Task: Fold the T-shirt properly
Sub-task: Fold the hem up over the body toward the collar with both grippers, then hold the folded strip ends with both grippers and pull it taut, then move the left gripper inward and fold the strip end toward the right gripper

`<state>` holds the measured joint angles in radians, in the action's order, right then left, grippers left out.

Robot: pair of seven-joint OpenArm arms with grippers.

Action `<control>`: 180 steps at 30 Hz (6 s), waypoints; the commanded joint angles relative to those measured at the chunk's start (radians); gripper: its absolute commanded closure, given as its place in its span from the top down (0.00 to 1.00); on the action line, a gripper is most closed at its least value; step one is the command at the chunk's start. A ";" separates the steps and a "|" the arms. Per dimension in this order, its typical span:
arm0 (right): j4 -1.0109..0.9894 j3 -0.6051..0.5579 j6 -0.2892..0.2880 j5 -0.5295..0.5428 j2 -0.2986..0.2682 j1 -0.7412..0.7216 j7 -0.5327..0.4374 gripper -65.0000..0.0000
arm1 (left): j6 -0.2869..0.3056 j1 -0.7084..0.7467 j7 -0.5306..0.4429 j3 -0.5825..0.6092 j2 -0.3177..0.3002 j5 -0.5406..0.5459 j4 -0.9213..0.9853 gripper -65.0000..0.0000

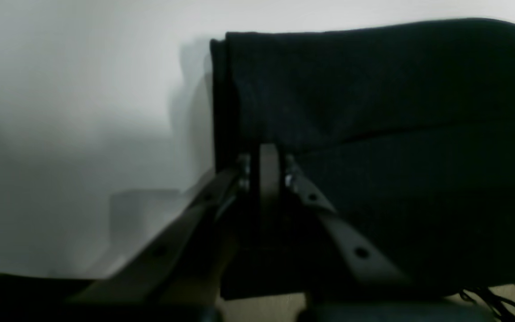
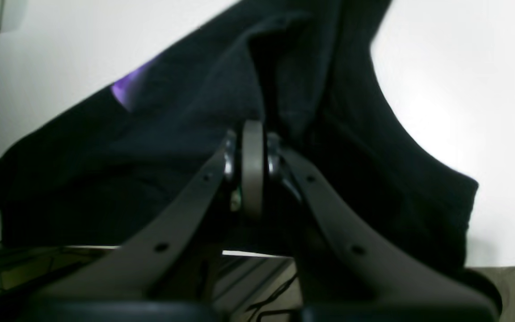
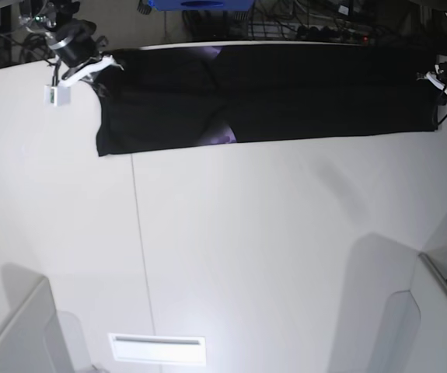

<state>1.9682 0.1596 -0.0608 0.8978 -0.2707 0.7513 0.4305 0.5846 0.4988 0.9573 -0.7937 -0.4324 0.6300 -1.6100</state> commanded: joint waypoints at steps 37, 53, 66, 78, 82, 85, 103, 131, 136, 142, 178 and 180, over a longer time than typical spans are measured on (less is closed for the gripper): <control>0.021 0.191 -0.012 0.010 0.100 0.018 -0.028 0.38 | 0.010 0.004 -0.005 -0.214 0.096 -0.169 -0.200 0.46; -0.043 0.033 -0.231 0.010 0.098 -0.126 0.067 0.00 | 0.005 -0.009 -0.010 -0.137 0.180 -0.069 -0.158 0.00; -0.353 0.038 -0.231 -0.030 0.090 -0.266 0.064 0.00 | 0.005 -0.179 -0.014 0.009 0.160 -0.322 0.076 0.00; -0.551 0.157 -0.230 -0.145 0.092 -0.485 0.080 0.00 | 0.004 -0.403 -0.005 0.063 0.163 -0.465 0.153 0.00; -0.560 0.209 -0.230 -0.145 0.092 -0.528 0.132 0.00 | 0.004 -0.421 -0.005 0.061 0.160 -0.464 0.156 0.00; -0.541 0.219 -0.230 -0.145 0.092 -0.545 0.144 0.00 | 0.004 -0.444 -0.005 0.061 0.160 -0.460 0.136 0.00; -0.069 0.240 -0.230 -0.136 0.133 -0.461 0.298 0.00 | 0.102 -0.334 0.176 -0.223 0.120 -0.118 -0.051 0.06; -0.071 0.237 -0.235 -0.139 0.147 -0.407 0.298 0.00 | 0.094 -0.368 -0.002 -0.086 0.119 0.000 0.327 0.91; -0.071 0.237 -0.235 -0.139 0.147 -0.405 0.298 0.00 | 0.094 -0.384 -0.002 -0.086 0.119 -0.002 0.366 0.67; -0.071 0.237 -0.235 -0.139 0.147 -0.405 0.298 0.00 | 0.094 -0.384 -0.002 -0.086 0.117 -0.002 0.374 0.01; -0.071 0.239 -0.235 -0.138 0.169 -0.410 0.298 0.00 | -0.008 -0.130 -0.134 0.247 0.283 -0.129 -0.278 0.00; -0.071 0.239 -0.235 -0.141 0.169 -0.410 0.298 0.00 | -0.010 -0.130 -0.134 0.276 0.295 -0.129 -0.278 0.00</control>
<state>1.8786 0.3946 -0.2852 0.7464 -0.0944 0.3473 0.7502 0.5747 0.3687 0.8425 -0.5152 -0.1318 0.4862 -1.8683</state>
